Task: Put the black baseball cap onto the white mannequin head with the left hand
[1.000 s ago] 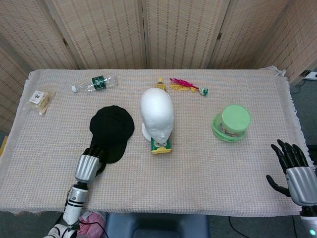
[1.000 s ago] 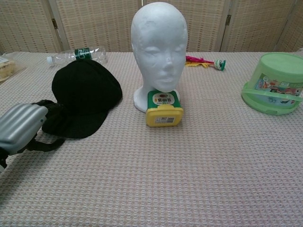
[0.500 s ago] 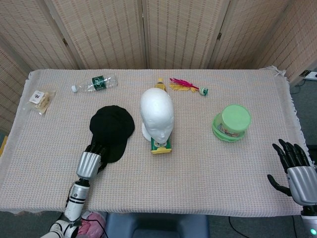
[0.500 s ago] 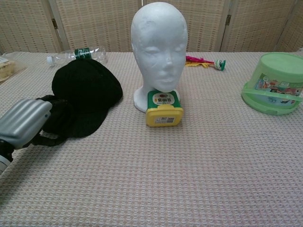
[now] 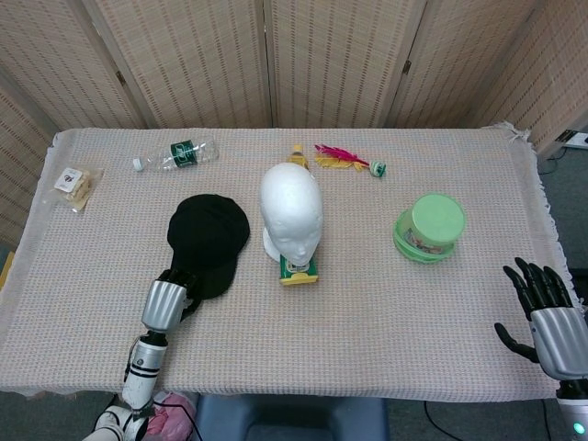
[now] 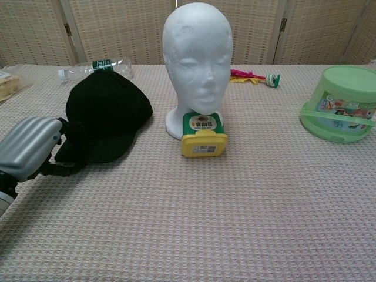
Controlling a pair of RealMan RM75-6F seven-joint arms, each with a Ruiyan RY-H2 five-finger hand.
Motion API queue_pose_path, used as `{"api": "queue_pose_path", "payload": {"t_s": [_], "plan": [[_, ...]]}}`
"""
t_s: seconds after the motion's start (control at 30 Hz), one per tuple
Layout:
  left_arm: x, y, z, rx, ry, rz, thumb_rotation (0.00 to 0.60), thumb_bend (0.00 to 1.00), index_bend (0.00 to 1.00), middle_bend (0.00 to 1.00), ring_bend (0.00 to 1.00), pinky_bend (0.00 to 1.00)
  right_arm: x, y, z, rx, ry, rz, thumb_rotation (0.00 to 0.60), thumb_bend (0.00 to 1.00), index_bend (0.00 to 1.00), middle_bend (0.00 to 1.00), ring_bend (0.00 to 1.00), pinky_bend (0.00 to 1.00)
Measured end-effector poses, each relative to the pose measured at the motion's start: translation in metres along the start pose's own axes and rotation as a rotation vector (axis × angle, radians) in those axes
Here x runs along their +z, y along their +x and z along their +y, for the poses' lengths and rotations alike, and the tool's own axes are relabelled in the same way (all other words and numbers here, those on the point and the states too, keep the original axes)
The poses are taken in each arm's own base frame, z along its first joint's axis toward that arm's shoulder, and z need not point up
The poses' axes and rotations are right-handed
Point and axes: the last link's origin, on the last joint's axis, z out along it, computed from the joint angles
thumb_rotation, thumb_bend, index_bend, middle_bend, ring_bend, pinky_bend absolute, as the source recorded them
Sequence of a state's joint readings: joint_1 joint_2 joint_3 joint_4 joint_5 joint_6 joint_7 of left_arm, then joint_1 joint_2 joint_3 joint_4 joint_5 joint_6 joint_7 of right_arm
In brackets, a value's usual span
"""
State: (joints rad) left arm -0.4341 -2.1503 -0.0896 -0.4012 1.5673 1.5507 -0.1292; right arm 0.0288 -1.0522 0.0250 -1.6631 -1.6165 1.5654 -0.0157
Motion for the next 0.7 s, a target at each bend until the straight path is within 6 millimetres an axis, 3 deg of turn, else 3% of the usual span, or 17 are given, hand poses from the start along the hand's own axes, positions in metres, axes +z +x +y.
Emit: {"api": "queue_pose_path", "payload": {"t_s": [0.2,0.7], "plan": [[0.003,0.008,-0.004,0.024,0.017,0.065,0.6,0.36,0.63,0.7,0.56,0.6,0.0,-0.001,-0.001,-0.003,0.002,-0.003,0.6,0.21,0.0,0.0,0.0,0.0],[0.013,0.042,-0.022,0.232,-0.012,0.242,0.6,0.37,0.63,0.71,0.56,0.6,-0.005,0.001,-0.004,0.005,0.02,-0.001,0.6,0.21,0.0,0.0,0.0,0.0]]}}
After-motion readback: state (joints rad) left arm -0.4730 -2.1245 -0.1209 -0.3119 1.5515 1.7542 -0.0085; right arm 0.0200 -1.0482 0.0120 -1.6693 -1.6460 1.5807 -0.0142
